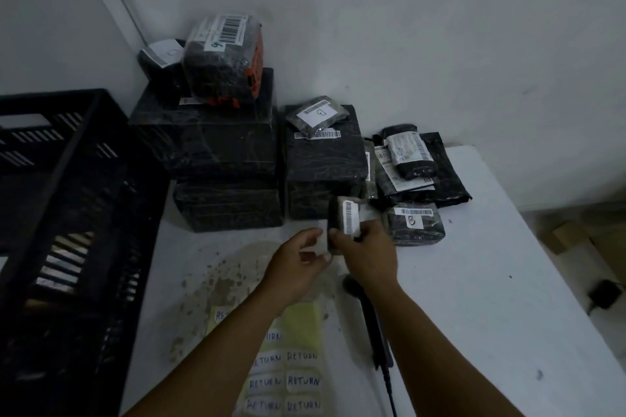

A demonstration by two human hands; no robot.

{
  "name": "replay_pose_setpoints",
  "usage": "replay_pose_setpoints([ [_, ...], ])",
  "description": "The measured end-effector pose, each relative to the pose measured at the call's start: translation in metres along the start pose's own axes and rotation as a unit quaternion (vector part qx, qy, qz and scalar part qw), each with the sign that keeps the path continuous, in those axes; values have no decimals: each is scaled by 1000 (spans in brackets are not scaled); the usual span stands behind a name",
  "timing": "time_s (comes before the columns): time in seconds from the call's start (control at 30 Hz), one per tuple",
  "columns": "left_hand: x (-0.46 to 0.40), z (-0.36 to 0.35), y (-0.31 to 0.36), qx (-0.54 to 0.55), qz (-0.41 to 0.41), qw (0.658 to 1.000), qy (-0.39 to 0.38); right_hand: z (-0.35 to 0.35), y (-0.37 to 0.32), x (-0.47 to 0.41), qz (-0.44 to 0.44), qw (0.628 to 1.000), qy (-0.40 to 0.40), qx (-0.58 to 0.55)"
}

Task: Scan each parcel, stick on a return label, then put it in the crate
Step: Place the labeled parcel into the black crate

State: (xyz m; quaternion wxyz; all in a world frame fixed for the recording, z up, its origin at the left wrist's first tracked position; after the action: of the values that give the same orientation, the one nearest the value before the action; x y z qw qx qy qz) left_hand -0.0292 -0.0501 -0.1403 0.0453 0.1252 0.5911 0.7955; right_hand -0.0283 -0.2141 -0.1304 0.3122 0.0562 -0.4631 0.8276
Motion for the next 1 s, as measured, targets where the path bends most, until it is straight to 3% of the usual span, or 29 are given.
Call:
replay_pose_setpoints([
  [0.2, 16, 17, 3, 76, -48, 996, 19, -16, -11, 34, -14, 989, -95, -112],
  [0.4, 27, 37, -20, 167, -9, 983, 79, -23, -8, 61, 46, 985, -157, -54],
  [0.47, 30, 44, -32, 158, 21, 981, 110, -20, 2, 65, 60, 993, -102, 13],
  [0.53, 34, 52, -46, 149, 56, 977, 141, -11, 20, 66, 59, 994, 15, 92],
  [0.63, 39, 63, -66, 146, 82, 975, 148, 3, 56, 67, -15, 981, 102, 162],
  [0.8, 43, 71, -91, 151, 97, 973, 147, -6, 111, 58, -154, 975, -18, 158],
  [1.0, 45, 82, -102, 106, 99, 973, 179, -15, 111, 58, -180, 978, -58, 83],
])
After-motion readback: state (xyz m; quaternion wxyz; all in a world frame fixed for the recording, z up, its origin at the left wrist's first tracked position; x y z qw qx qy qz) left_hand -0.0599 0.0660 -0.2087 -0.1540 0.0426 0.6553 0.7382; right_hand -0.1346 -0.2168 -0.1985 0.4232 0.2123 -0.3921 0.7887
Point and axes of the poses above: each hand's wrist, its own x-axis away from the middle knuckle, its own z-axis out of the back of the hand, y = z × x, the point moved 4 cm from there along -x, towards the middle knuckle, and after that the axes turned 12 degrees about -z, right-handed, at the moved point
